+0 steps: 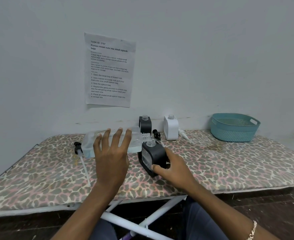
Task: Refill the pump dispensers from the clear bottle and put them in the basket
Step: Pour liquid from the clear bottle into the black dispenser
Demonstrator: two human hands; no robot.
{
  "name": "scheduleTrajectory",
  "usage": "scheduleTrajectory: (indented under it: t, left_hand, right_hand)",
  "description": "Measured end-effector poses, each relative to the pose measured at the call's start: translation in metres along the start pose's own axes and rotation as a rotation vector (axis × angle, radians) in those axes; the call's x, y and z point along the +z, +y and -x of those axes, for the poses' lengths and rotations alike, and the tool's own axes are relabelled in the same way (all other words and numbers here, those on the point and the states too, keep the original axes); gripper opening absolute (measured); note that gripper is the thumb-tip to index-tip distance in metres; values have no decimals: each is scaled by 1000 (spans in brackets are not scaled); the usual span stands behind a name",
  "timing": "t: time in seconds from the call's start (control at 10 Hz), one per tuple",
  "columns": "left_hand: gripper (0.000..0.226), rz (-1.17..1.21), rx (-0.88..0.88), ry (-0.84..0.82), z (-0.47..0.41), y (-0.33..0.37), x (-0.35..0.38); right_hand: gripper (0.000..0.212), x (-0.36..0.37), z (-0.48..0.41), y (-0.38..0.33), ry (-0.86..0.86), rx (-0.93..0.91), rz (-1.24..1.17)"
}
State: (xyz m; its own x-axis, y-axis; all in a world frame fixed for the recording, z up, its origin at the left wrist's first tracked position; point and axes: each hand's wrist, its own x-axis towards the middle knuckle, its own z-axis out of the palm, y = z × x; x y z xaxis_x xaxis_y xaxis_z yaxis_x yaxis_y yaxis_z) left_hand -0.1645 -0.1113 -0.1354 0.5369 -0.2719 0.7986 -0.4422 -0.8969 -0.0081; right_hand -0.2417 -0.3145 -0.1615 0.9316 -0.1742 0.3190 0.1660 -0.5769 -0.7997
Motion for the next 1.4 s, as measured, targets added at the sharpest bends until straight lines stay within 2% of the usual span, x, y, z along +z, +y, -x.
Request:
scheduleTrajectory:
  t: [1.4]
  left_hand:
    - [78, -8, -7, 7, -1, -2, -1]
  right_hand:
    - [45, 0, 1, -1, 6, 4, -9]
